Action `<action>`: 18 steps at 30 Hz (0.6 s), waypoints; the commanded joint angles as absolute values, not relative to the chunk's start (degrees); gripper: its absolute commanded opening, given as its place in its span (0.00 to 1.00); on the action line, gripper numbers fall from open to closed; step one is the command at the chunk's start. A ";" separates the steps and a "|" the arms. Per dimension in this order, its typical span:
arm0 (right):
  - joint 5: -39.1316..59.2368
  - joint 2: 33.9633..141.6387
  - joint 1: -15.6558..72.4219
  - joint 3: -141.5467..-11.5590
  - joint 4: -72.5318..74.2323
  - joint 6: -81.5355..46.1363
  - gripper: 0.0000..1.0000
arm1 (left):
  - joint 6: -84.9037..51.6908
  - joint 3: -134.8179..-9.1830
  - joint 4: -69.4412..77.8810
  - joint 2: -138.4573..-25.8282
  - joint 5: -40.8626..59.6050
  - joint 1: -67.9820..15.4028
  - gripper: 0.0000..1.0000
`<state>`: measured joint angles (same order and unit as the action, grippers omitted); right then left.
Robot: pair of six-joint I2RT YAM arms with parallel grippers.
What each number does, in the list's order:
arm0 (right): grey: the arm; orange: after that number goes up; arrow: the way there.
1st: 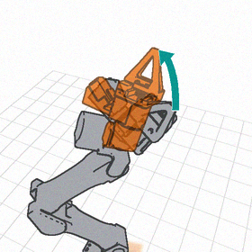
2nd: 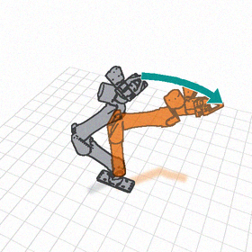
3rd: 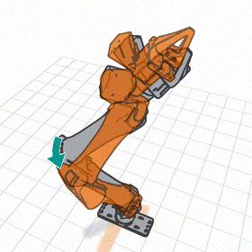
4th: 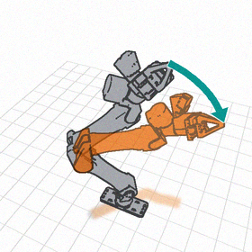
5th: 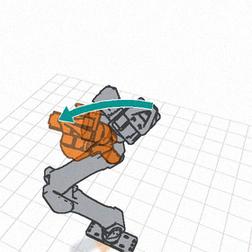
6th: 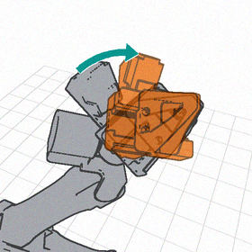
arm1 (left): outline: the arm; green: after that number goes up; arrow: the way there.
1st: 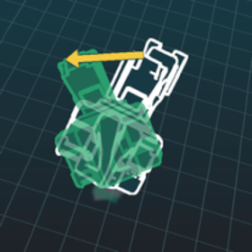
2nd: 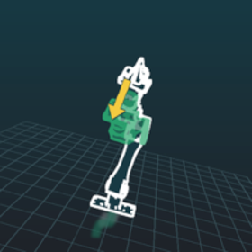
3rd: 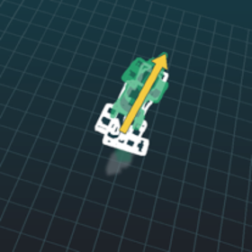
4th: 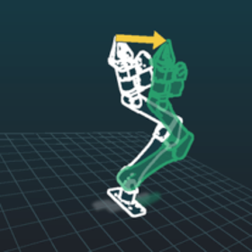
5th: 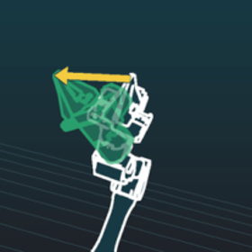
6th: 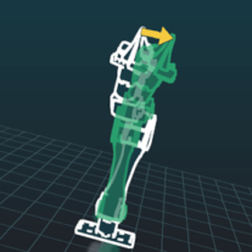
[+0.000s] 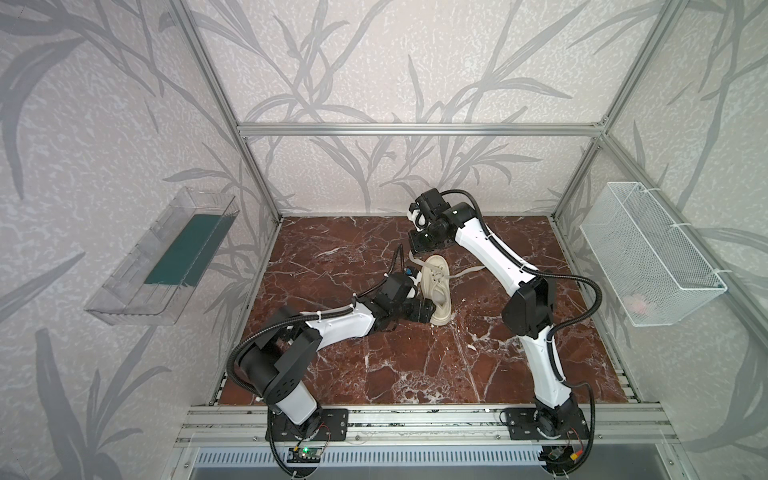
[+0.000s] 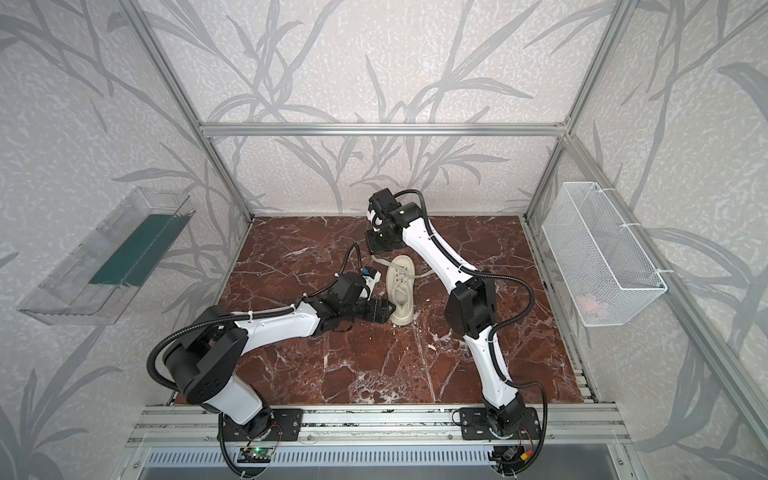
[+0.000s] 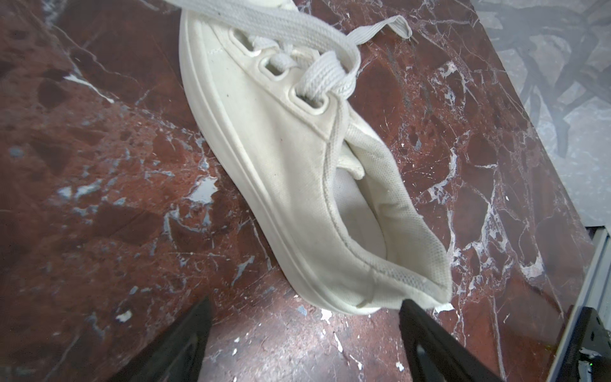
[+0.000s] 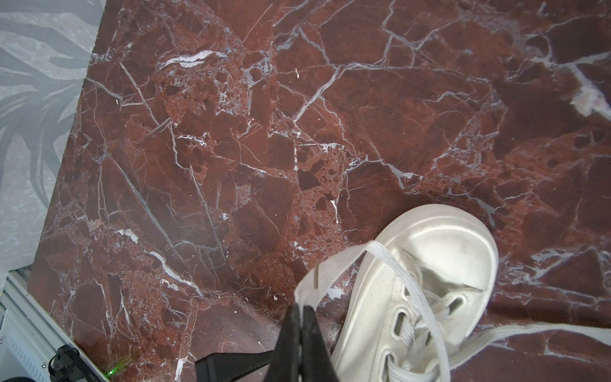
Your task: Tie the shoes
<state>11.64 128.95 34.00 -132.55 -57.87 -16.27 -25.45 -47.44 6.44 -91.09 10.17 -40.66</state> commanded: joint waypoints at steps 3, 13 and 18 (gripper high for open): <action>15.13 125.83 34.25 -131.16 -56.08 -17.76 0.06 | -23.66 -44.28 2.23 -80.59 7.52 -37.01 0.91; 16.99 129.76 38.32 -134.41 -54.25 -20.25 0.06 | -25.05 -33.70 -3.19 -65.52 8.88 -27.14 0.91; 19.08 134.96 39.28 -139.00 -55.90 -21.52 0.06 | -25.04 -32.09 -4.21 -63.57 9.96 -25.14 0.92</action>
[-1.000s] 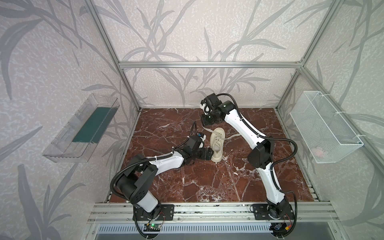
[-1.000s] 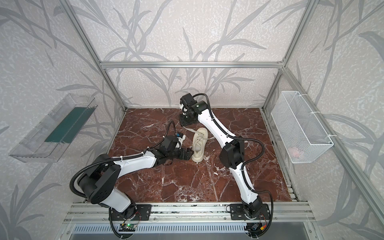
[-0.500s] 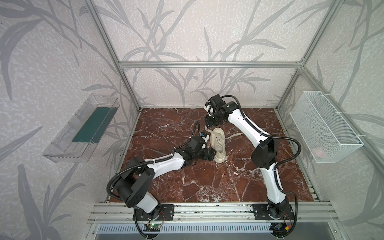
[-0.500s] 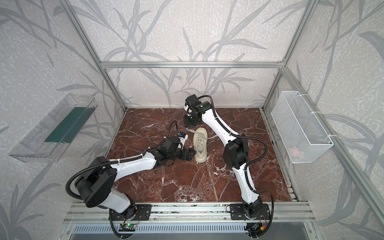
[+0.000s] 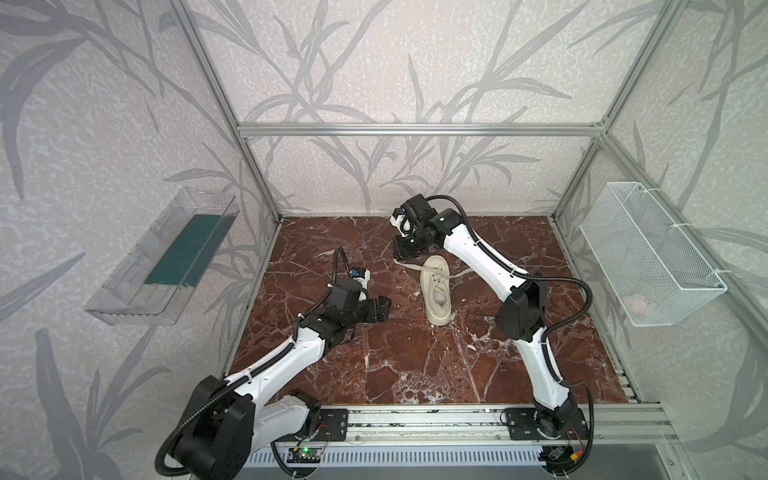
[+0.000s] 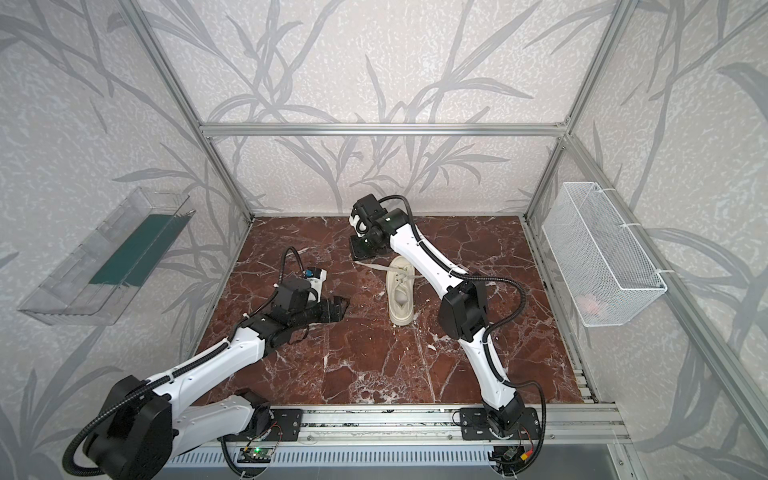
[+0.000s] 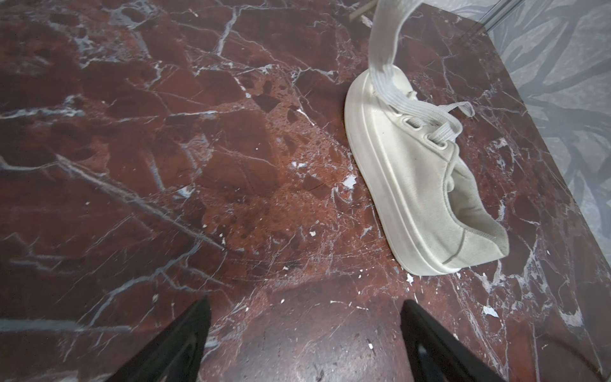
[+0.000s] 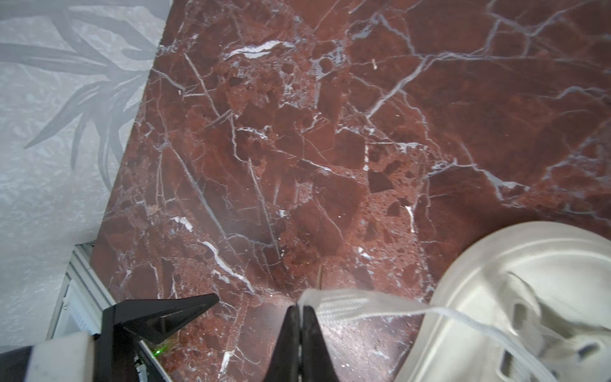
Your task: Tie the shoes
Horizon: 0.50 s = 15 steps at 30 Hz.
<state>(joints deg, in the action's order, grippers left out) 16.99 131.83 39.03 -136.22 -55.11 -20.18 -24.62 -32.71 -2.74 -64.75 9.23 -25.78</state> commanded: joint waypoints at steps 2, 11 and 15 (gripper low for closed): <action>20.59 137.48 39.54 -141.05 -56.85 -21.92 0.07 | -24.96 -31.74 -4.25 -63.63 10.37 -24.92 0.92; 22.00 141.59 40.17 -141.77 -58.80 -21.18 0.19 | -25.04 -30.77 -3.88 -63.28 10.23 -24.65 0.92; 22.11 140.68 40.17 -141.88 -58.85 -20.73 0.47 | -25.24 -30.76 -3.77 -63.67 10.28 -24.66 0.92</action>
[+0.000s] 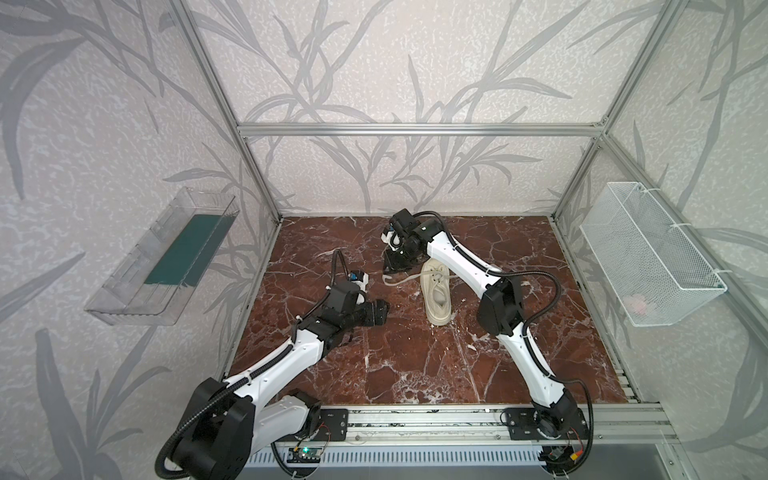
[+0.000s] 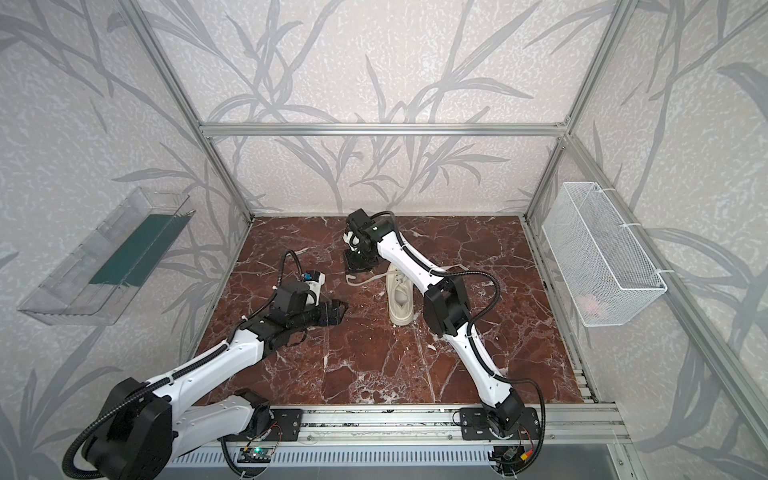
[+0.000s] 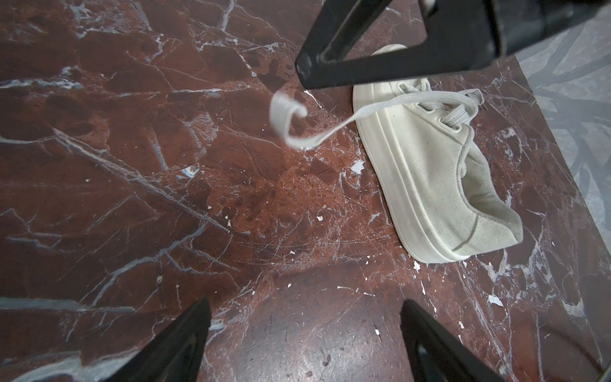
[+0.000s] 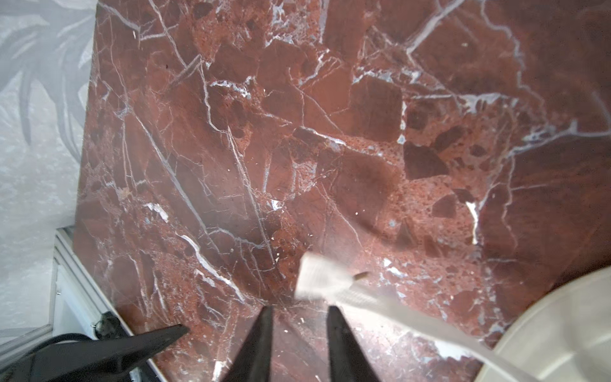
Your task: Tie the shoes
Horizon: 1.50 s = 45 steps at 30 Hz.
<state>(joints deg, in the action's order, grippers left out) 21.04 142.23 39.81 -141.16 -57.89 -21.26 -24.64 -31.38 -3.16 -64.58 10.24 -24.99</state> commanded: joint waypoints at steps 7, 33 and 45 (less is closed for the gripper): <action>19.94 135.87 39.41 -141.51 -60.04 -20.46 0.65 | -25.19 -31.52 -3.59 -64.84 10.45 -24.59 0.92; 7.83 100.87 6.60 -76.64 -42.44 -17.10 0.64 | -21.79 -42.24 -0.23 -80.07 14.71 -24.63 0.91; 6.17 114.06 5.81 -87.94 -41.13 -14.91 0.65 | -20.70 -44.60 1.81 -86.17 14.62 -24.57 0.91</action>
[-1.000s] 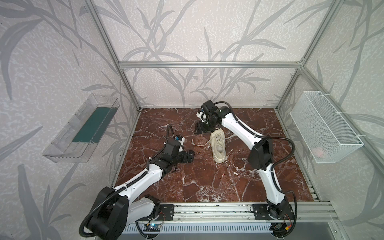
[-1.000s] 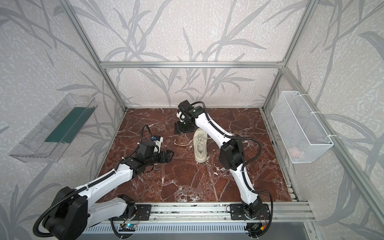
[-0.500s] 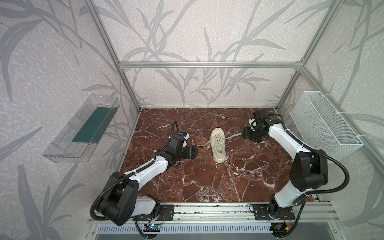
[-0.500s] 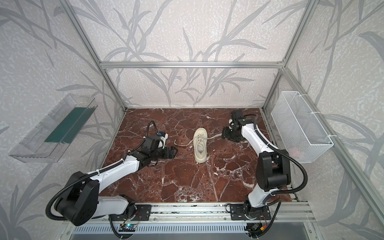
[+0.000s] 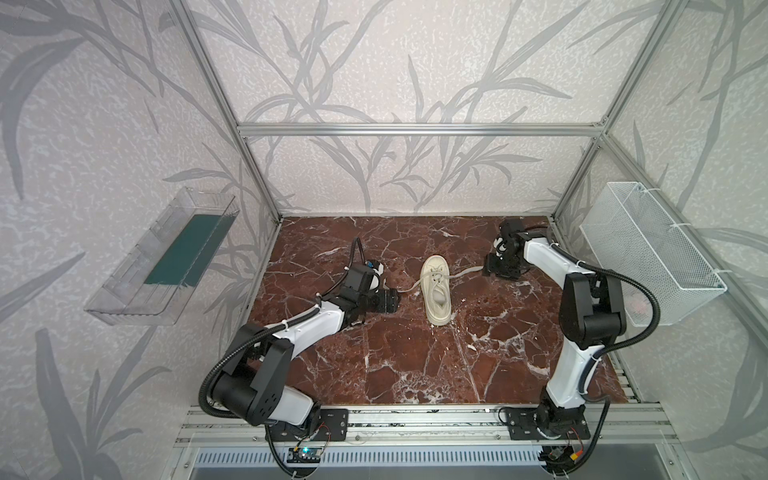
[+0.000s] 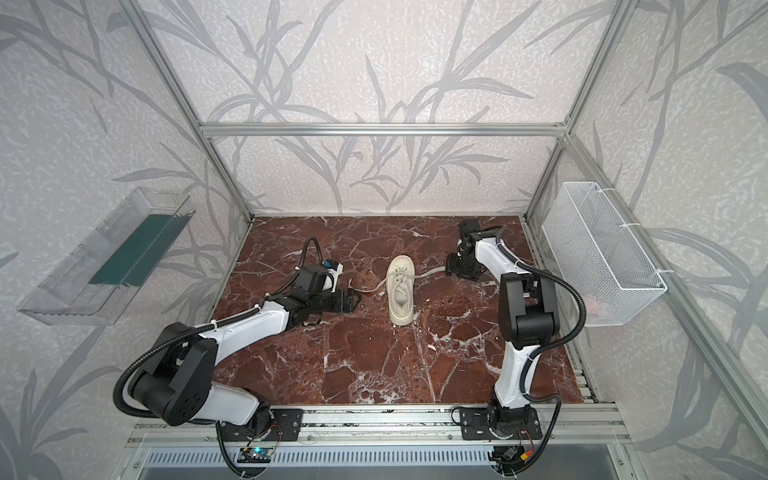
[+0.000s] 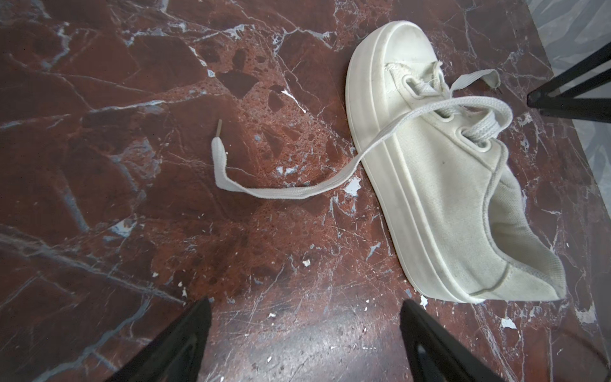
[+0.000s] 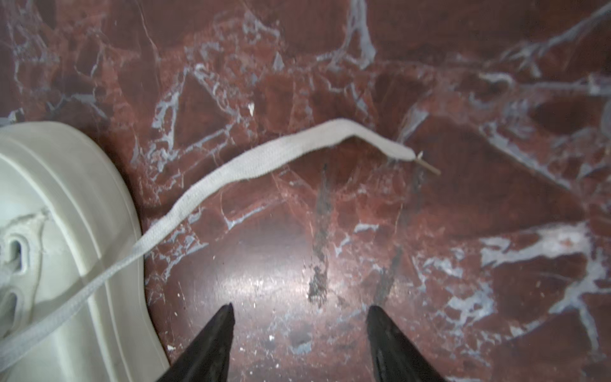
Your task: Tie the shoes
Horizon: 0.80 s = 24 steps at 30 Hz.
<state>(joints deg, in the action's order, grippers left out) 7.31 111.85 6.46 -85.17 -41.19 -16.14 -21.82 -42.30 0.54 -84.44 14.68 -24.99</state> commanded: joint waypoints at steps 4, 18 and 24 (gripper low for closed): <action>5.93 117.39 5.02 -91.44 -41.34 -14.79 0.64 | -21.00 -46.10 3.52 -89.53 15.26 -24.60 0.91; 4.13 124.54 3.36 -97.62 -41.08 -11.48 0.65 | -20.04 -52.90 4.48 -99.00 18.94 -23.90 0.91; 7.19 125.68 2.02 -97.22 -40.98 -10.55 0.65 | -21.22 -52.24 5.91 -99.31 18.73 -23.90 0.90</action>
